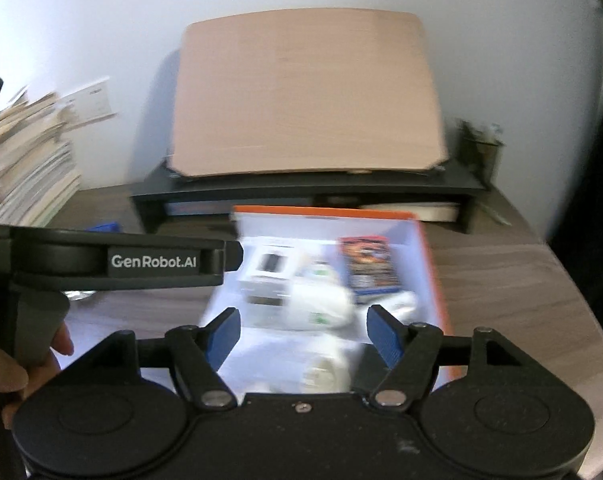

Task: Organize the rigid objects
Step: 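Grasp the blue box with the left tool while the right tool approaches the clear bottle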

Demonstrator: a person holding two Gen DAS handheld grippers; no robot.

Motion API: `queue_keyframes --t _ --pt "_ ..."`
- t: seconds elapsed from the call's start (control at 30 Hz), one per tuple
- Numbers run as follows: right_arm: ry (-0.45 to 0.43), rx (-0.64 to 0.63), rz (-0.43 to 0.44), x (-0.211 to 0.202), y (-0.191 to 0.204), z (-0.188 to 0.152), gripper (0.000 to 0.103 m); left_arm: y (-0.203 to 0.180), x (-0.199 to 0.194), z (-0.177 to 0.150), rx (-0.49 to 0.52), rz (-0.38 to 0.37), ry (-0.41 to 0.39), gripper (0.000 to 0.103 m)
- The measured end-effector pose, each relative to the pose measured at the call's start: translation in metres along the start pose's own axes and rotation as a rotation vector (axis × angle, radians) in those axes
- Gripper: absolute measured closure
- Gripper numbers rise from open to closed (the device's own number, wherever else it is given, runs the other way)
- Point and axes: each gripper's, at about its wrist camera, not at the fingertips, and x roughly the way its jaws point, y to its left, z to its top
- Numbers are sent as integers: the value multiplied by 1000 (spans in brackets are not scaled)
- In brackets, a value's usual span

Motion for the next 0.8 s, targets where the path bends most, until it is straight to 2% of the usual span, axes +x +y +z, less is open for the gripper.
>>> queue_keyframes --t 0.37,0.5,0.7,0.8 --pt "52 -87 114 39 96 2 18 128 -22 -13 -175 206 -10 7" --pt "72 -105 128 51 120 1 17 167 -19 -15 -188 256 -7 4" --pt "114 -85 111 65 136 -7 17 215 -2 -12 -173 246 28 4" --pt "136 -70 94 69 138 -14 17 219 8 -8 -186 217 28 0"
